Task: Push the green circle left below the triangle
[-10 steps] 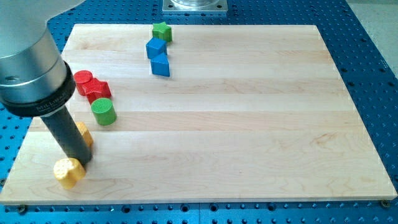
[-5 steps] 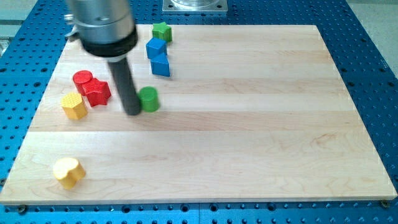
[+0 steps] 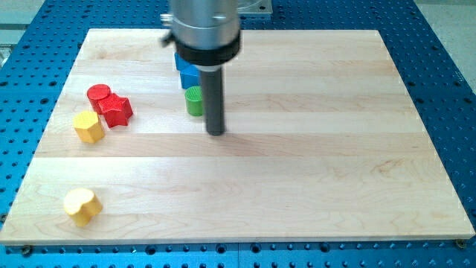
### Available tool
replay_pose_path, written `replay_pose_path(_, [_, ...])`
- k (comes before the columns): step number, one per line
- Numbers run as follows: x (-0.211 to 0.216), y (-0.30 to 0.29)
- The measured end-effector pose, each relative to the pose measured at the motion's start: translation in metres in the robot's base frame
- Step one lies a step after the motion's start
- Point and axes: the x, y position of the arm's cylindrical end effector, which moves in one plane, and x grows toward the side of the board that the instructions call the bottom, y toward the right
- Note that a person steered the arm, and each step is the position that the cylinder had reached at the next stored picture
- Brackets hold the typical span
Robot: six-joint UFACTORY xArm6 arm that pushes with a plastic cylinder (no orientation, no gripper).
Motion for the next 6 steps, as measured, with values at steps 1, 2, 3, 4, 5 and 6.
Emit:
replay_pose_path(1, [-0.037, 0.006])
replay_pose_path(2, [-0.037, -0.037])
replay_pose_path(3, [-0.04, -0.064])
replay_pose_path(4, [-0.058, 0.005])
replay_pose_path(5, [-0.106, 0.019])
replay_pose_path(6, [-0.111, 0.004])
